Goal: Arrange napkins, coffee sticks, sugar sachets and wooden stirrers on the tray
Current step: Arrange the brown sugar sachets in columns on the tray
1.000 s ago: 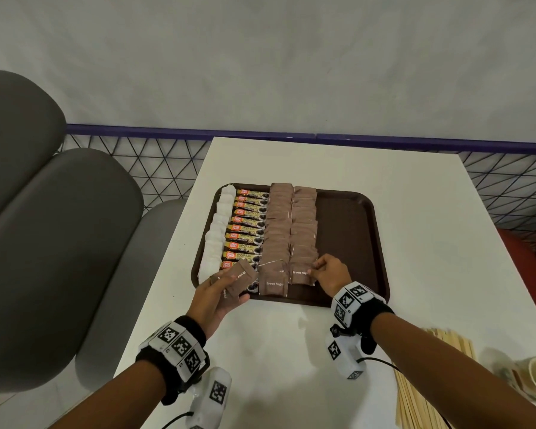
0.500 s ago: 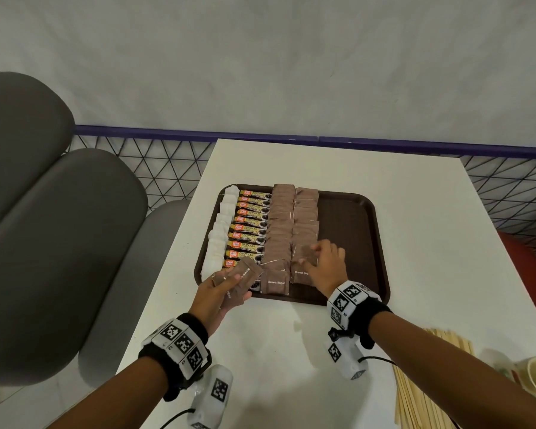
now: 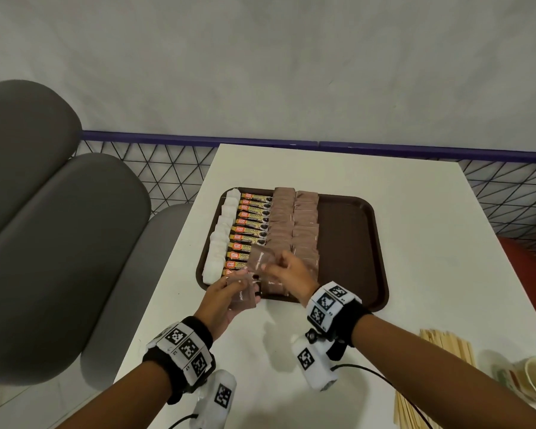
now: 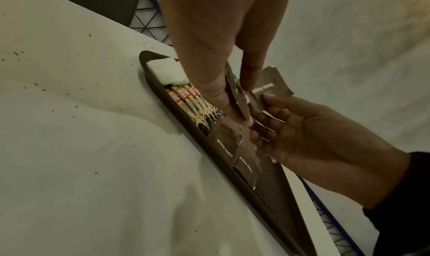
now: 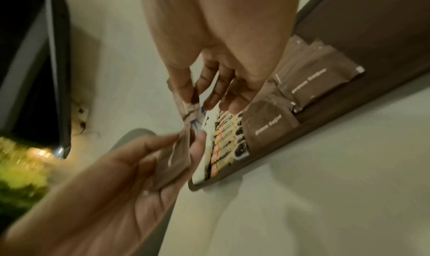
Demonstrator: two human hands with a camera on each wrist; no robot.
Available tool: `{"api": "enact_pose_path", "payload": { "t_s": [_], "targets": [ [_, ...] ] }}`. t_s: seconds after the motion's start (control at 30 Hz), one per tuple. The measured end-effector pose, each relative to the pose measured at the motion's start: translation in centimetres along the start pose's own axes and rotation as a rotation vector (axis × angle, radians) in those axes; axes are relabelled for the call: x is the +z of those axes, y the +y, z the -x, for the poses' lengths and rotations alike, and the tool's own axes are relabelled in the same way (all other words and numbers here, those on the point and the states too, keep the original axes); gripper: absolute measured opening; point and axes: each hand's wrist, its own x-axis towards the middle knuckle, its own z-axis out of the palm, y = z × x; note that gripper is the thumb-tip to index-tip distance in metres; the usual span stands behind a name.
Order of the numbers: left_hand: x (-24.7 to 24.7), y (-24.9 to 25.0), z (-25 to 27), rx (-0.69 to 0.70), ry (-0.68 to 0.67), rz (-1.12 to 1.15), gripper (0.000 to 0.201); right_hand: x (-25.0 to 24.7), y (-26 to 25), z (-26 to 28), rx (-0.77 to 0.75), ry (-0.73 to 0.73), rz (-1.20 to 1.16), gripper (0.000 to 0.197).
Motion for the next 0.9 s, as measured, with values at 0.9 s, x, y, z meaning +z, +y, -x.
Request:
{"api": "enact_pose_path", "payload": {
  "t_s": [0.9],
  "targets": [
    [-1.1, 0.1, -1.4, 0.081, 0.139, -0.206, 0.011, -7.1, 3.9, -1.2, -0.138, 0.145, 1.064, 0.019]
  ]
}}
